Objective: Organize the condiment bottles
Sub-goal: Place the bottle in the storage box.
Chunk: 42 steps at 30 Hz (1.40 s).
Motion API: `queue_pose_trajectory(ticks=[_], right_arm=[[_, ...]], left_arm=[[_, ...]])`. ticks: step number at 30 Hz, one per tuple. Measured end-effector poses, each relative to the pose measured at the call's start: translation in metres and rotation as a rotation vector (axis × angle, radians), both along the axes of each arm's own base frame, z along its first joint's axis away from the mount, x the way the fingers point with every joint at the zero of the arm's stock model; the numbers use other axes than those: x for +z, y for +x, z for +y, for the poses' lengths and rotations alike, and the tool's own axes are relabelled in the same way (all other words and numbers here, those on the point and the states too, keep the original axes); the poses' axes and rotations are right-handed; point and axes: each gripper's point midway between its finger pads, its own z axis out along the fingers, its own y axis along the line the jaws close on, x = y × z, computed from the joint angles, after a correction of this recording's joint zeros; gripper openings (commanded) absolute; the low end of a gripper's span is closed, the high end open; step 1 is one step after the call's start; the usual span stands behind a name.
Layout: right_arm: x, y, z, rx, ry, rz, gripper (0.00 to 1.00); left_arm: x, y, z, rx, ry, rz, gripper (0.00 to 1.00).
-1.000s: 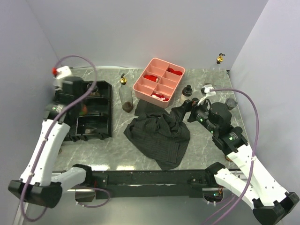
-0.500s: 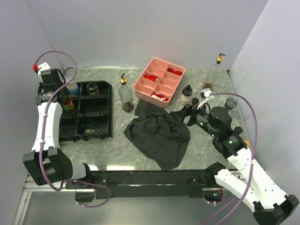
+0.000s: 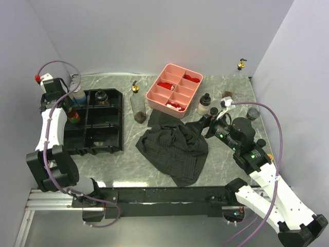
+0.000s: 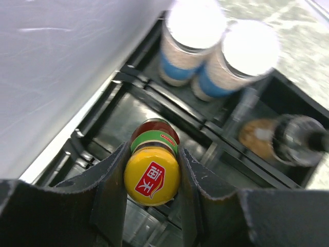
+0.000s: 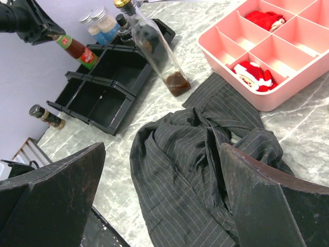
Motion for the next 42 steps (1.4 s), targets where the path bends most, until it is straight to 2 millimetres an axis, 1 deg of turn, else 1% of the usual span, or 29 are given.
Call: queue_pose_trajectory(ticks=[2, 5, 9, 12, 13, 14, 15, 17, 18, 20, 21, 22, 24, 27, 28, 29, 34, 37, 42], right_arm=[[0.000, 0.000, 0.000, 0.000, 0.001, -0.001, 1.00], [0.000, -0.001, 0.001, 0.004, 0.005, -0.001, 1.00], [0.000, -0.001, 0.001, 0.009, 0.006, -0.002, 1.00], [0.002, -0.003, 0.001, 0.014, 0.009, -0.006, 1.00], [0.002, -0.003, 0.001, 0.016, 0.011, -0.008, 1.00], [0.003, -0.004, 0.001, 0.018, 0.012, -0.011, 1.00], [0.004, -0.005, 0.001, 0.019, 0.014, -0.013, 1.00], [0.004, -0.005, 0.002, 0.022, 0.017, -0.019, 1.00], [0.003, -0.006, 0.001, 0.023, 0.017, -0.019, 1.00], [0.002, -0.006, 0.002, 0.024, 0.016, -0.016, 1.00], [0.002, -0.006, 0.002, 0.024, 0.016, -0.016, 1.00], [0.002, -0.006, 0.002, 0.024, 0.016, -0.016, 1.00], [0.002, -0.006, 0.002, 0.024, 0.016, -0.016, 1.00], [0.002, -0.006, 0.001, 0.023, 0.016, -0.016, 1.00], [0.002, -0.006, 0.001, 0.023, 0.016, -0.016, 1.00], [0.002, -0.006, 0.001, 0.023, 0.016, -0.017, 1.00], [0.001, -0.006, 0.001, 0.020, 0.015, -0.015, 1.00], [-0.001, -0.004, 0.002, 0.017, 0.009, -0.006, 1.00], [-0.010, 0.001, 0.002, 0.005, -0.007, 0.022, 1.00]], left_arm=[[-0.005, -0.002, 0.010, 0.028, 0.002, 0.008, 0.01], [-0.006, -0.004, 0.025, 0.071, 0.009, 0.003, 0.01], [-0.011, 0.003, 0.038, 0.099, 0.007, 0.002, 0.01], [-0.024, 0.010, 0.043, 0.102, -0.011, 0.021, 0.01], [-0.029, 0.010, 0.043, 0.104, -0.018, 0.031, 0.05], [-0.032, 0.012, 0.045, 0.105, -0.021, 0.033, 0.11], [-0.031, 0.014, 0.047, 0.106, -0.019, 0.026, 0.29], [-0.031, 0.013, 0.047, 0.107, -0.022, 0.026, 0.43], [-0.031, 0.013, 0.047, 0.108, -0.023, 0.026, 0.56], [-0.031, 0.014, 0.049, 0.114, -0.025, 0.022, 0.68], [-0.031, 0.014, 0.049, 0.113, -0.021, 0.020, 0.79], [-0.028, 0.015, 0.050, 0.115, -0.019, 0.012, 0.83], [-0.020, 0.019, 0.052, 0.121, -0.009, -0.010, 0.94], [-0.006, 0.024, 0.055, 0.122, 0.005, -0.038, 0.99], [-0.001, 0.025, 0.056, 0.121, 0.008, -0.047, 0.99], [0.006, 0.028, 0.056, 0.121, 0.012, -0.061, 0.97], [0.041, 0.032, 0.052, 0.094, 0.017, -0.123, 0.96], [0.057, 0.027, 0.042, 0.065, 0.012, -0.147, 0.96], [0.080, 0.013, 0.008, 0.031, 0.007, -0.186, 0.96]])
